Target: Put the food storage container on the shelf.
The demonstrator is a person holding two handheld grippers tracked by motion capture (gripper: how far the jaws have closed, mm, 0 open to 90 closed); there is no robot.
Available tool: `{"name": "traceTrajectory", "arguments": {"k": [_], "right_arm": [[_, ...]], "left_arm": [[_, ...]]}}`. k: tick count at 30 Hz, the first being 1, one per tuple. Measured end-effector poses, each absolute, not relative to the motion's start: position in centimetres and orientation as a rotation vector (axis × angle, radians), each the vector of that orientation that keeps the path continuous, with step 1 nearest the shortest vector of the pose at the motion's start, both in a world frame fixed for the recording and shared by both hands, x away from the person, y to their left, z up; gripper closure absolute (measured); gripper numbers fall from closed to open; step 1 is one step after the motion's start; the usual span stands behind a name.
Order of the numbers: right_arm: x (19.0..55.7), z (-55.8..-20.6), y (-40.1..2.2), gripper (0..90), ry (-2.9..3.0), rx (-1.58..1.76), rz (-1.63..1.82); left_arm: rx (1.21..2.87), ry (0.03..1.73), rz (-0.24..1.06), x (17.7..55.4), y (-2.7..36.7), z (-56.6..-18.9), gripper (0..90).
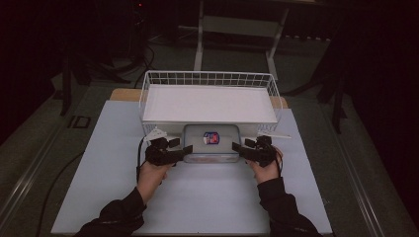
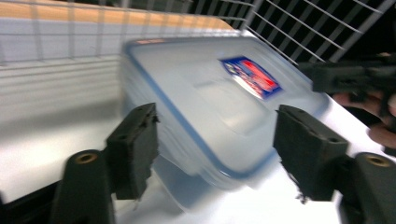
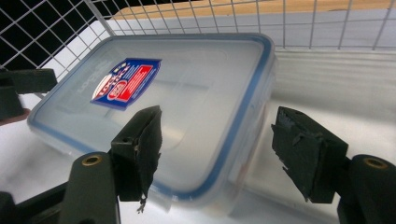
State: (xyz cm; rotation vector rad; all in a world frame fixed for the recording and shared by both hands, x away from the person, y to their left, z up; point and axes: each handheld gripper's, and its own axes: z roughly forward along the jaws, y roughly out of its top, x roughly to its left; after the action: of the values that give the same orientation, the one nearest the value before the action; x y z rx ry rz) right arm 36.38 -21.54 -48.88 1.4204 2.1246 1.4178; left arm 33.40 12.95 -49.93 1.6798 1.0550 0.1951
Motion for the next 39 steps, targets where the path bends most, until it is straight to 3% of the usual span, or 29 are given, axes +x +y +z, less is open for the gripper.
{"name": "traceTrajectory", "arguments": {"k": [10, 12, 23, 24, 31, 39], "right_arm": [[32.8, -47.8, -21.9, 37.3, 2.117, 1.352, 1.426], [31.9, -47.8, -21.7, 42.5, 2.117, 1.332, 1.428], [30.7, -48.7, -19.6, 58.1, 2.211, 1.284, 1.445], [30.8, -49.1, -18.9, 66.0, 2.247, 1.257, 1.445], [31.4, -50.0, -17.0, 89.0, 2.31, 1.222, 1.409], [32.3, -50.8, -15.1, 89.7, 2.33, 1.204, 1.377]], "left_arm": [[1.7, 1.033, 0.148, 30.9, 13.7, -49.9, 12.2], [1.715, 1.025, 0.137, 30.4, 13.9, -50.0, 0.0], [1.732, 0.994, 0.121, 28.9, 14.6, -50.3, 0.0], [1.731, 0.992, 0.129, 28.7, 14.7, -50.3, 0.0], [1.718, 0.995, 0.134, 28.6, 15.0, -50.6, 0.0], [1.717, 0.995, 0.144, 28.5, 15.2, -50.8, 0.0]]}}
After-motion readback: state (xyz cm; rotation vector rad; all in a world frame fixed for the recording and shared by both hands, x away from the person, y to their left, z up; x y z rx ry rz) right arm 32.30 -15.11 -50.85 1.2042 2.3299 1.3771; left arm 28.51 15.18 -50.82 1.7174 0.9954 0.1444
